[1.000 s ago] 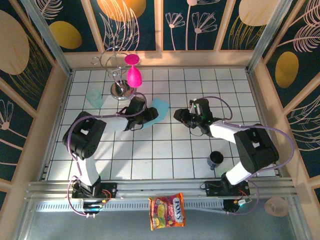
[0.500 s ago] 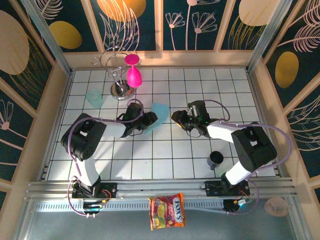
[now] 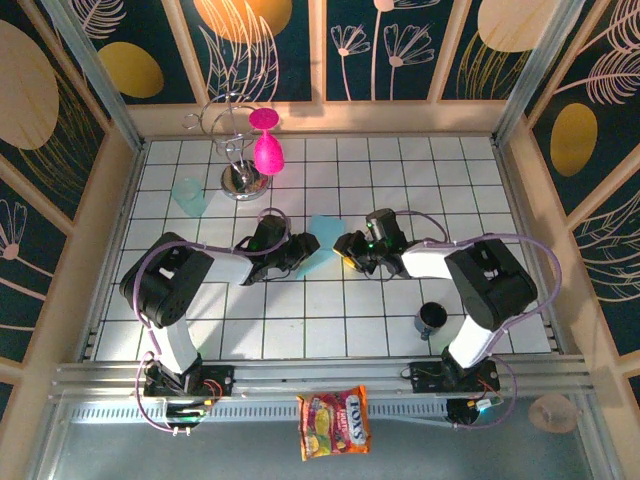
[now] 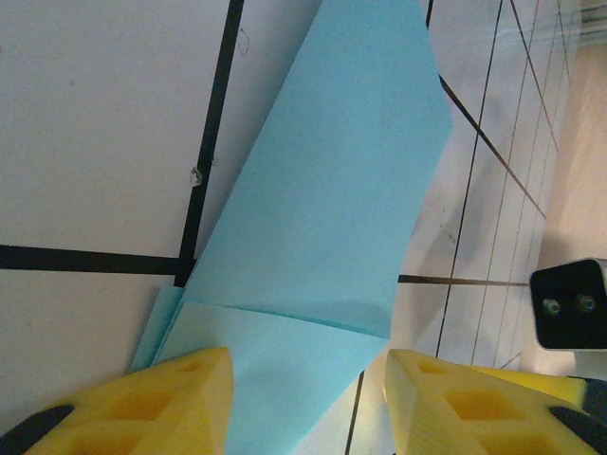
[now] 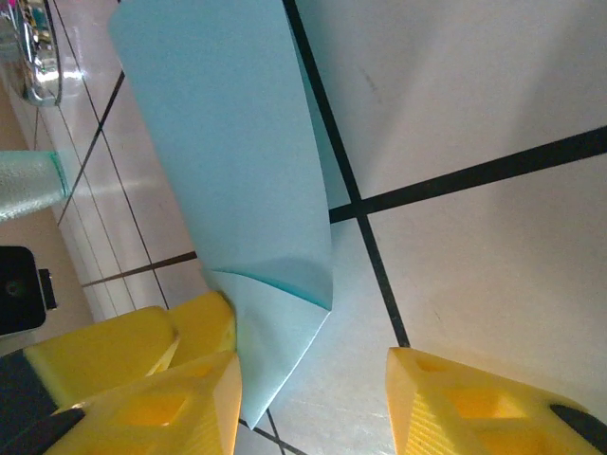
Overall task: Fold a paper plane with a square sheet of paper (pick it up from the middle)
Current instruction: Fold the wing for the fifth time at the center of the table.
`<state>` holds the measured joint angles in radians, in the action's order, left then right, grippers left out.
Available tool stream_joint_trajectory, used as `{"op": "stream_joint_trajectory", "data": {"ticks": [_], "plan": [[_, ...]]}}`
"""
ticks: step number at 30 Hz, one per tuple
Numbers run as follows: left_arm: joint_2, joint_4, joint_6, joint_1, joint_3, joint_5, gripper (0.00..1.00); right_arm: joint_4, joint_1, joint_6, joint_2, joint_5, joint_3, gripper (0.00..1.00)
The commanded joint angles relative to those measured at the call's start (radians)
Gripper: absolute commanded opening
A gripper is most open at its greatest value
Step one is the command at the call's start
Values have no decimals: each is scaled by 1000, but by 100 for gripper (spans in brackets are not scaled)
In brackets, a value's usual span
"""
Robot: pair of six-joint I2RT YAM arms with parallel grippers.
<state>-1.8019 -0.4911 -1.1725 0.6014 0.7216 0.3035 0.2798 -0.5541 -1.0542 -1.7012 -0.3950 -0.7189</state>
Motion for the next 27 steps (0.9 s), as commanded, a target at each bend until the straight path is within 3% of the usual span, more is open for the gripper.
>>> {"op": "stream_joint_trajectory", "data": {"ticks": [1,13,27], "plan": [[3,18,-16,3,-17,6,47,3,-9,-9,-31,-9,-46,43],[6,40,-7,2,-3,0,47,-42,-13,1,-107,12,-106,38],[18,42,-13,3,-5,-4,47,92,-10,-5,-126,-69,-81,29]]}}
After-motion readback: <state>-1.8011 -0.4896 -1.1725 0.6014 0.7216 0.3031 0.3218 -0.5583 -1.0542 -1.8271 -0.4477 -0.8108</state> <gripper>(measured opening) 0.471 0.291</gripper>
